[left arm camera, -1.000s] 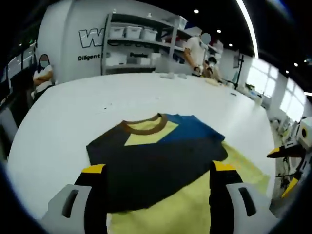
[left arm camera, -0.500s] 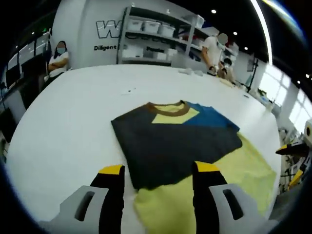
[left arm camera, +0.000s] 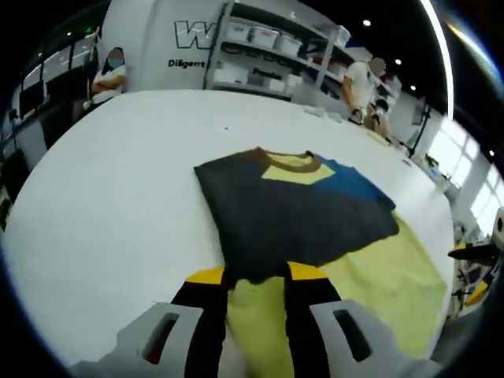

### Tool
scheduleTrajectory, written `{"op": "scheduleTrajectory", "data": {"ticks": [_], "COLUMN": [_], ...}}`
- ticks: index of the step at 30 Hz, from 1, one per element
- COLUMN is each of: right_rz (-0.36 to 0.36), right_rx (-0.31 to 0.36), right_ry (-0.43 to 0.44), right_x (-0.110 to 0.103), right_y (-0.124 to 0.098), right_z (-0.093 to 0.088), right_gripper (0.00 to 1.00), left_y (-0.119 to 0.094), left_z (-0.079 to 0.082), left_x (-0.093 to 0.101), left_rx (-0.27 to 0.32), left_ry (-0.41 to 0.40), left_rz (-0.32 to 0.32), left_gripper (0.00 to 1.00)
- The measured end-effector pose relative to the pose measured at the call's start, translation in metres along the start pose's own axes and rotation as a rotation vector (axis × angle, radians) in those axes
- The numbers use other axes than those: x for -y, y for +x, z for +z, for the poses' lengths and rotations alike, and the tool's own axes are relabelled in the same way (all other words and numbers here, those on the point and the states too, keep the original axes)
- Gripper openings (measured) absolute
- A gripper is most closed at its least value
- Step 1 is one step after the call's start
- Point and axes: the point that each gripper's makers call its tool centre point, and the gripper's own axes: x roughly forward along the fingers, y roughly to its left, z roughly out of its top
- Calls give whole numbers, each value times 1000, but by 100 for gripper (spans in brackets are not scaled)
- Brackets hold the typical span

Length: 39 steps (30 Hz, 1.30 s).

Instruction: Fold the garment on the visible template until the final outline fits inside the template.

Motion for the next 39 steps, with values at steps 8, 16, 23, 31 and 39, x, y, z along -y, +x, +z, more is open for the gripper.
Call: {"op": "scheduleTrajectory", "data": {"ticks": [8, 16, 23, 31, 39], "right_rz": [-8, 0, 6, 19, 23], "right_rx": [-4, -11, -17, -22, -27], "right_ry": [3, -5, -11, -18, -25], "right_x": [3, 1, 0, -4, -7], "right_y": [-1, 1, 1, 4, 5], "right_z": [-2, -3, -4, -4, -3], "right_gripper": [94, 94, 94, 91, 91], "left_y": [1, 0, -3, -11, -17], "left_z": [-3, -3, -3, -3, -3], "left_x": [-2, -11, -24, -43, -50], "left_rx": [-13, -17, -28, -36, -37], "left_ry": [79, 106, 125, 136, 157], "left_rz": [23, 49, 67, 91, 105], "left_gripper": [3, 1, 1, 1, 1]}}
